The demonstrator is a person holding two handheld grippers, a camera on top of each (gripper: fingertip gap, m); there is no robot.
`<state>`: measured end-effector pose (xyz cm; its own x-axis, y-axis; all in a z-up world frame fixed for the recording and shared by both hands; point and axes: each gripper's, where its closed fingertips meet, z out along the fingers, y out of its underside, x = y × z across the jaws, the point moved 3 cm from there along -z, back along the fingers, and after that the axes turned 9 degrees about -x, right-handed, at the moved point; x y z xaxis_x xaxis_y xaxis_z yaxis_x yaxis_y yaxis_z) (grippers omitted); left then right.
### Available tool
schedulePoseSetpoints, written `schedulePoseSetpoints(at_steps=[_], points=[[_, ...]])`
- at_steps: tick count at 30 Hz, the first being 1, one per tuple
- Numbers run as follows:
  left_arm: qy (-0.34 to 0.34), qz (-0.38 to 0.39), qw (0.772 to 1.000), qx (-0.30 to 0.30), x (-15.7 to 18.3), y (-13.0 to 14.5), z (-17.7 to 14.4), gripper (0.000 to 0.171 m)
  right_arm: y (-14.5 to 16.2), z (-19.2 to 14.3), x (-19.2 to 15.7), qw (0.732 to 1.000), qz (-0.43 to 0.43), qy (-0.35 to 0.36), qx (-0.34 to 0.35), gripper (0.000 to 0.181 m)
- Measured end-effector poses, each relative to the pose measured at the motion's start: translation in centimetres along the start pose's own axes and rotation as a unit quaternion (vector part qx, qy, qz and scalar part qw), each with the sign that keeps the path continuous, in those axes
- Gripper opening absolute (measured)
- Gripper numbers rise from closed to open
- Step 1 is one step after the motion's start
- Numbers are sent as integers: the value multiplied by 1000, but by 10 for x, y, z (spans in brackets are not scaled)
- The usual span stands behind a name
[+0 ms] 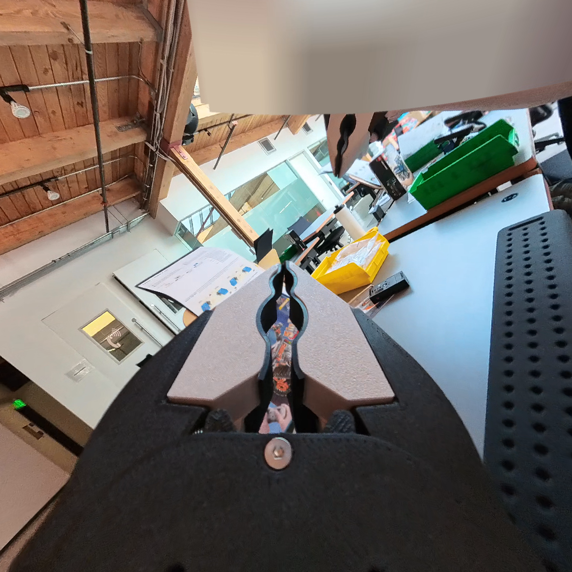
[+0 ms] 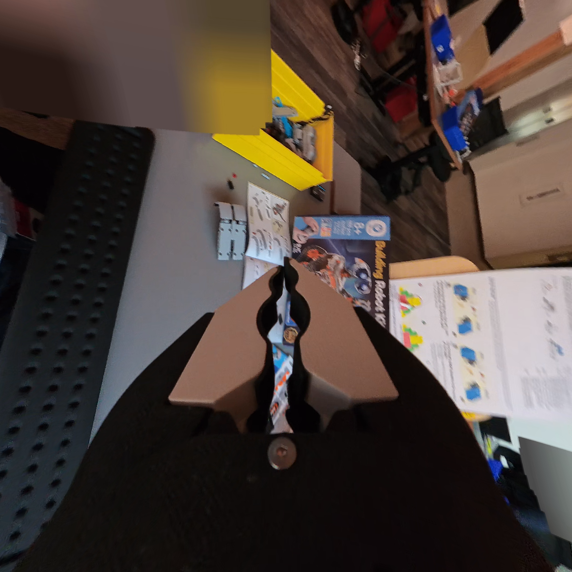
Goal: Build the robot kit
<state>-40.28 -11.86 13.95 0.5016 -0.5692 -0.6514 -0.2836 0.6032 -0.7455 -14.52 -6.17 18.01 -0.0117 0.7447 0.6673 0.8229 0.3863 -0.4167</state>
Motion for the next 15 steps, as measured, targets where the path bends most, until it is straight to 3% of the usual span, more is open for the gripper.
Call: schedulePoseSetpoints(at_steps=[6,15], points=[[6,-9,1000,12,0,-1,5,0,31,-58,13,996,54,65,-16,0],[6,3,1000,12,3,-17,10,0,58,-82,5,993,75,91,-29,0]])
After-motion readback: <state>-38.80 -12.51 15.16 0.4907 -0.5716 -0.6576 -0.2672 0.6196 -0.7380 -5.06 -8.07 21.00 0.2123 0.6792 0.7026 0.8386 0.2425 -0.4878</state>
